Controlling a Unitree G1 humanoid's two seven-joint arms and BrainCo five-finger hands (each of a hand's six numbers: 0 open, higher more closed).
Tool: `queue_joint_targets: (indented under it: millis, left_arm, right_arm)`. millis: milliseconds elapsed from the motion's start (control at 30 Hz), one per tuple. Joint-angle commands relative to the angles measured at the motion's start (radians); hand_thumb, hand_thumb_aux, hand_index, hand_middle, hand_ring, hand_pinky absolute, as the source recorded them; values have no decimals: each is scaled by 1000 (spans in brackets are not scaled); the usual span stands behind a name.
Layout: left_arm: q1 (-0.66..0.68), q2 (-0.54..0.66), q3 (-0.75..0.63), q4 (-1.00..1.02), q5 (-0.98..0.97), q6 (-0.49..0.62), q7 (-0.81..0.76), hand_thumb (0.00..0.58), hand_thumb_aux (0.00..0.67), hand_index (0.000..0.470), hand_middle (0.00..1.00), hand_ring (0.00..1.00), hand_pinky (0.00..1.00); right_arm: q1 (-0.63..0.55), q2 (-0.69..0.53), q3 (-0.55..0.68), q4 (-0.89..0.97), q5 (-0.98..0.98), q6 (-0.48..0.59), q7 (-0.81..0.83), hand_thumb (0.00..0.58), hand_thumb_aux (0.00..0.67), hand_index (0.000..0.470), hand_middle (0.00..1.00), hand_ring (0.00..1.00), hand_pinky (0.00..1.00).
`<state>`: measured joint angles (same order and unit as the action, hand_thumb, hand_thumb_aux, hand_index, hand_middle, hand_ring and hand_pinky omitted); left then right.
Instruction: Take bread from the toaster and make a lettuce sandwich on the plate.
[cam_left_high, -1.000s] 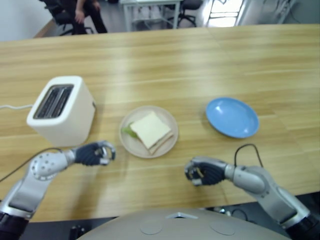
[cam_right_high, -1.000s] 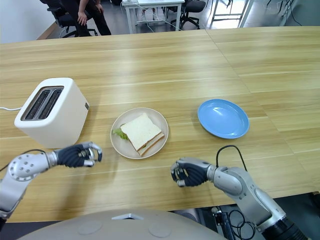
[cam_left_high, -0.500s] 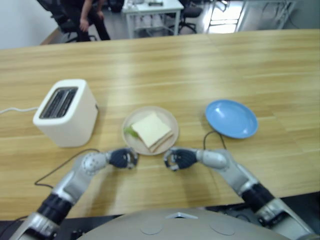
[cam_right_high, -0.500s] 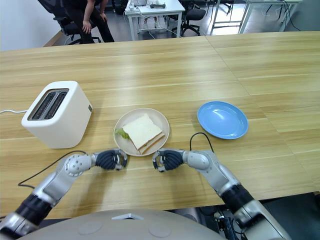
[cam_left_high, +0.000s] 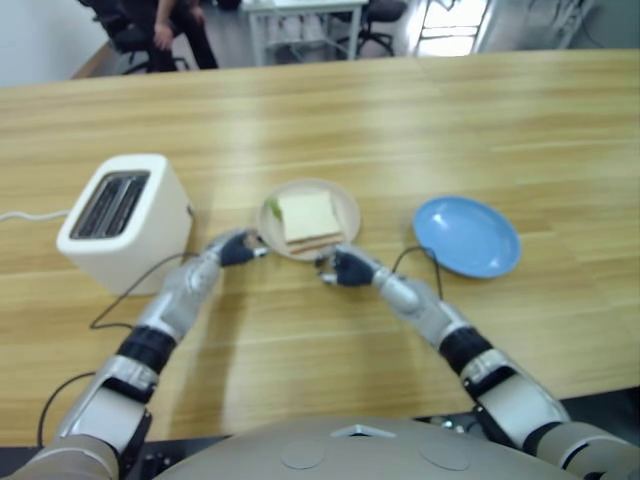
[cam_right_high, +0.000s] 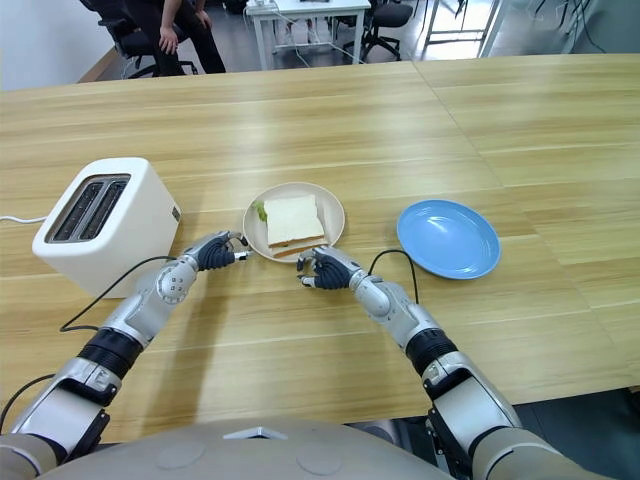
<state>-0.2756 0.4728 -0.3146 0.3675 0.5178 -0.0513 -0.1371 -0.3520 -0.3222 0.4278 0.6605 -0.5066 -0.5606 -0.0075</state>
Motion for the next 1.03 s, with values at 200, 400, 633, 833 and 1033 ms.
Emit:
queue_joint_targets:
  millis: [200, 400, 633, 833, 1033]
  left_arm:
    - [79, -154, 278, -223, -417, -86, -14, 0, 0, 0, 0, 0, 0]
    - [-16, -295, 359, -55, -514, -213, 60, 0, 0, 0, 0, 0, 0]
    - [-167, -361, 432, 191, -583, -362, 88, 0, 0, 0, 0, 0, 0]
    - [-208, -375, 435, 282, -580, -433, 82, 0, 0, 0, 0, 0, 0]
    - [-221, -374, 440, 328, -588, -461, 75, 0, 0, 0, 0, 0, 0]
  right_arm:
    - [174, -62, -204, -359, 164, -31, -29, 0, 0, 0, 0, 0, 0]
    - [153, 33, -357, -352, 424, 9, 1, 0, 0, 0, 0, 0, 0]
    - [54, 130, -478, -182, 615, -2, 72, 0, 0, 0, 0, 0, 0]
    - [12, 148, -499, -100, 606, -35, 94, 0, 0, 0, 0, 0, 0]
    - [-4, 157, -505, -43, 594, -50, 102, 0, 0, 0, 0, 0, 0]
